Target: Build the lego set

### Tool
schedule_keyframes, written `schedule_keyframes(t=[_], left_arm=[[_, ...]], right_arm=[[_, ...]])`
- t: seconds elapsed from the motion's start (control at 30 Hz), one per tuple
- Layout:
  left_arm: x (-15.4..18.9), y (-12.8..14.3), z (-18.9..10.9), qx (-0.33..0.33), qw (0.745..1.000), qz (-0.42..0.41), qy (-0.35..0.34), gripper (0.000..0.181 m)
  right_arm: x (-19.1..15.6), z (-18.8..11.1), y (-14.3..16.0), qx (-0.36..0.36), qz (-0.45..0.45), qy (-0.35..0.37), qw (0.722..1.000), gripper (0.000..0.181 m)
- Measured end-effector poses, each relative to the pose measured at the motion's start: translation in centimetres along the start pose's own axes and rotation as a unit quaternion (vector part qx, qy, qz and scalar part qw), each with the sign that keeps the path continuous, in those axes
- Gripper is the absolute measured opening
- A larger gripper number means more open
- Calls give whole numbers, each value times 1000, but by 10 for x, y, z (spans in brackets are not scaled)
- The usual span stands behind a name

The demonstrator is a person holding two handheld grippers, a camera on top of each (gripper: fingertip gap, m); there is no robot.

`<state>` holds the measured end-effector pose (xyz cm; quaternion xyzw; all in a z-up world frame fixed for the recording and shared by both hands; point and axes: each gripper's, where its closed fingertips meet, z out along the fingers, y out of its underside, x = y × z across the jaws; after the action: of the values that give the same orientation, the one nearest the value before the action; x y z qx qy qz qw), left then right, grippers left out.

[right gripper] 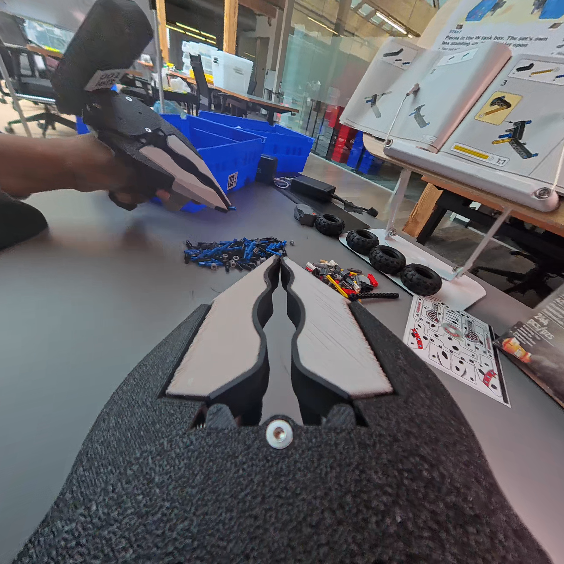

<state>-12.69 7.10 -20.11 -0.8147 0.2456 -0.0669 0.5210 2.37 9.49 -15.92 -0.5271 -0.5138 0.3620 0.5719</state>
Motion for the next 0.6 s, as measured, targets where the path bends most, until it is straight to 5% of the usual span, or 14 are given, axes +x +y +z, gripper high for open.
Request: schedule_keyframes(t=[0.17,0.37,0.6], left_arm=[[92,-22,-3,64,980,46,180,5],[121,-7,7,45,971,121,204,5],[135,2,7,31,961,153,227,5]], right_arm=[[-59,33,-5,-68,-58,-184,979,20],[-90,36,27,-122,-218,-209,945,20],[-98,25,44,-141,-238,-230,933,8]])
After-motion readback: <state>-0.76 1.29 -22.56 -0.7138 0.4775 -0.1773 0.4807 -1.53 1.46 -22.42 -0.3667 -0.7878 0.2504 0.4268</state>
